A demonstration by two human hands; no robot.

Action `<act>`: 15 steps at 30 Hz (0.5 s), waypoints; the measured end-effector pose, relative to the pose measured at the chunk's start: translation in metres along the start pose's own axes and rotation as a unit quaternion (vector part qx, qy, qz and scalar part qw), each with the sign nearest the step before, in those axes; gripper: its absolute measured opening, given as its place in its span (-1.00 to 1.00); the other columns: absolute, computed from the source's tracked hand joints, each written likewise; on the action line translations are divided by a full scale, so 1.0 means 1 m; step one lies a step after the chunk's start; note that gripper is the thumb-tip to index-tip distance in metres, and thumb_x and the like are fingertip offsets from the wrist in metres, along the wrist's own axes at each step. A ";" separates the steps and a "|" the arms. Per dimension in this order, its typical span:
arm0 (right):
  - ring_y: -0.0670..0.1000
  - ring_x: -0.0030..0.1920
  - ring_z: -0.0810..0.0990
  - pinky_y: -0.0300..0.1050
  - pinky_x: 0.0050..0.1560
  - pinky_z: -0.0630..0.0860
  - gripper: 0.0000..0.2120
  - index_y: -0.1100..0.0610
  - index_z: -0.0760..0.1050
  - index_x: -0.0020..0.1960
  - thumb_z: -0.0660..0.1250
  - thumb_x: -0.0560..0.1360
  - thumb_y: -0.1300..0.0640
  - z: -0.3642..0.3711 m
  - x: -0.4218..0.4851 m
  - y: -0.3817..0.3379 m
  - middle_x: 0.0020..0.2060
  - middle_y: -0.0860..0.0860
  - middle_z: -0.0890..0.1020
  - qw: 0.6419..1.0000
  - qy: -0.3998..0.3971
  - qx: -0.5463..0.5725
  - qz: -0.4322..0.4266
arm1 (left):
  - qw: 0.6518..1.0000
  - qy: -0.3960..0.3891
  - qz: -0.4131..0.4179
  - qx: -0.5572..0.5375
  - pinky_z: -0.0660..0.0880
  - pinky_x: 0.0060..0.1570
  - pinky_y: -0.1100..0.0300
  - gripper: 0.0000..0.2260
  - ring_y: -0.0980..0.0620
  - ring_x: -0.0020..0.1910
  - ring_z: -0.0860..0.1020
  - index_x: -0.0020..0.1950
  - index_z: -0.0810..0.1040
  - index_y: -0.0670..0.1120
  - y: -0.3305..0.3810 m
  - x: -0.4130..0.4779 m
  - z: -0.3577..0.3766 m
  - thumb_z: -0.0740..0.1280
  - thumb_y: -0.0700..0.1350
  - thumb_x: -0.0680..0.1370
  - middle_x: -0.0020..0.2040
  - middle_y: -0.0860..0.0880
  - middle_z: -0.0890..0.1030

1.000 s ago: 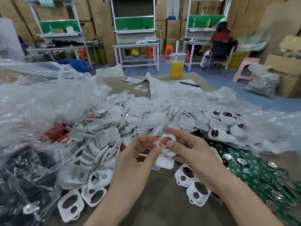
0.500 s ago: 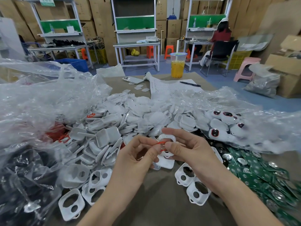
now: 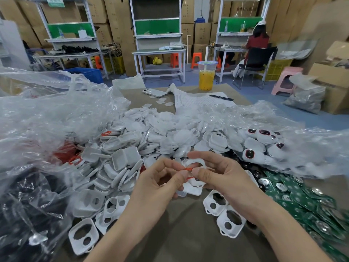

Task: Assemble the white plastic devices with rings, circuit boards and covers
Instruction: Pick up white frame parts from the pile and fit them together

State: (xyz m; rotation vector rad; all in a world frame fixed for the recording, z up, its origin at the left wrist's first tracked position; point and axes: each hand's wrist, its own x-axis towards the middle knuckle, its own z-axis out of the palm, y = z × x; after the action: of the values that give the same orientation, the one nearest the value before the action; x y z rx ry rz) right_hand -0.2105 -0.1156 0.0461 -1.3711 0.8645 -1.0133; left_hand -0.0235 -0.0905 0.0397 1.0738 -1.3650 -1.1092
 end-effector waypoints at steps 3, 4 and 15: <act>-0.02 0.01 0.68 -0.25 -0.02 0.58 -0.68 -0.15 0.65 0.16 0.51 0.41 0.02 0.001 0.000 0.001 0.01 -0.01 0.73 1.000 0.003 0.008 0.006 | 0.998 0.033 0.028 0.055 0.52 -0.28 0.33 -0.92 0.09 -0.26 0.64 -0.12 0.62 0.17 -0.005 0.000 0.003 0.51 0.09 0.49 -0.20 0.04 0.69; -0.02 -0.01 0.68 -0.23 -0.03 0.60 -0.70 -0.13 0.66 0.16 0.51 0.43 0.06 0.001 0.000 0.002 -0.01 -0.01 0.73 1.000 0.005 0.014 0.007 | 0.994 0.044 0.049 0.091 0.52 -0.26 0.34 -0.93 0.10 -0.24 0.65 -0.10 0.60 0.21 -0.007 -0.001 0.003 0.48 0.09 0.51 -0.17 0.09 0.69; 0.02 -0.03 0.69 -0.05 0.01 0.66 -0.75 -0.05 0.67 0.17 0.43 0.54 0.17 -0.002 0.002 0.005 -0.07 0.02 0.70 0.999 0.016 0.042 0.019 | 0.929 0.045 0.207 0.303 0.47 -0.11 0.38 -0.83 0.13 -0.11 0.59 0.13 0.50 0.29 -0.015 -0.006 0.001 0.33 0.21 0.55 -0.02 0.21 0.56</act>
State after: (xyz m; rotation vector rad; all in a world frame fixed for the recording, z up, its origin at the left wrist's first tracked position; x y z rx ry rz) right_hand -0.2110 -0.1181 0.0410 -1.2668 0.8598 -1.0339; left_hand -0.0233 -0.0874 0.0237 1.1666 -1.8101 -0.3201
